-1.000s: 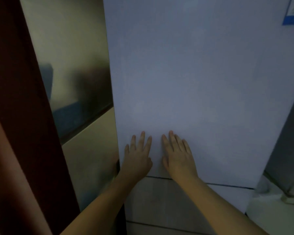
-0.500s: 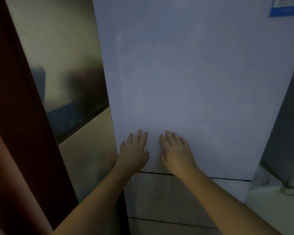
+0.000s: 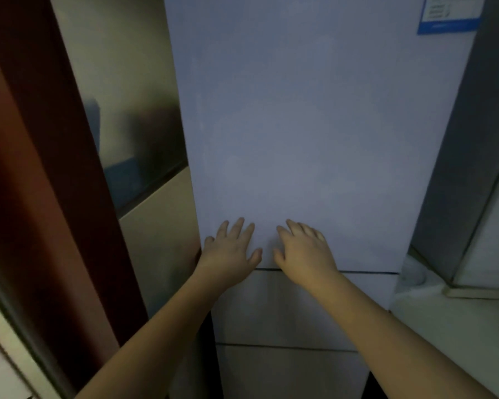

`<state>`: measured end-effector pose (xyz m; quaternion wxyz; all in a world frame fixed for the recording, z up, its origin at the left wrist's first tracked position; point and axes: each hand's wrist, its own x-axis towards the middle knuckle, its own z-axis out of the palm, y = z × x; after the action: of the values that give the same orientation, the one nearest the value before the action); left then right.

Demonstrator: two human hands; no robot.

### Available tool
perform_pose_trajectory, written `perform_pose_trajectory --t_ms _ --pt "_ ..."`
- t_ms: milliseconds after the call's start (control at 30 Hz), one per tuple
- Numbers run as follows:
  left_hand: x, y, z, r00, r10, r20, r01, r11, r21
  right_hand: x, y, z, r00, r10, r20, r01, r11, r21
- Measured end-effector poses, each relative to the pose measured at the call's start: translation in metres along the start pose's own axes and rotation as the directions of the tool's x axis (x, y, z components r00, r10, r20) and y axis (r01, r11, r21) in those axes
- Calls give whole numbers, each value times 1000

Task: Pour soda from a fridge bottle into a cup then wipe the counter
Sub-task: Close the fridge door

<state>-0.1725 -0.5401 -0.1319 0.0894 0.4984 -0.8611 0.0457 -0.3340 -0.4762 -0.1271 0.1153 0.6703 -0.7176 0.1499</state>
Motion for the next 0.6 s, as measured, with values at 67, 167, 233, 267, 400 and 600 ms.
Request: perform_pose_trajectory --t_ms 67,167,233,267,400,600 --pt "-17 0 0 999 16 -33 -16 1000 -3 -15 -7 -4 1000 18 9 -18 1000 -4" --pt "-46 -2 0 998 36 -54 -37 999 -23 -40 -19 -9 999 46 26 -45 999 -9" --pt "-65 -3 -2 997 46 -61 -47 999 -22 -58 -27 -11 998 57 26 -56 998 -14" --pt "-74 -3 -3 996 52 -67 -53 998 -16 -67 -31 -13 998 62 27 -62 998 -19" --pt "-105 4 -7 995 88 -45 -89 996 -15 -104 -42 -20 994 96 51 -95 995 -22" --pt "-139 29 -14 987 158 17 -157 986 -59 -155 -42 -32 980 188 72 -186 982 -37"
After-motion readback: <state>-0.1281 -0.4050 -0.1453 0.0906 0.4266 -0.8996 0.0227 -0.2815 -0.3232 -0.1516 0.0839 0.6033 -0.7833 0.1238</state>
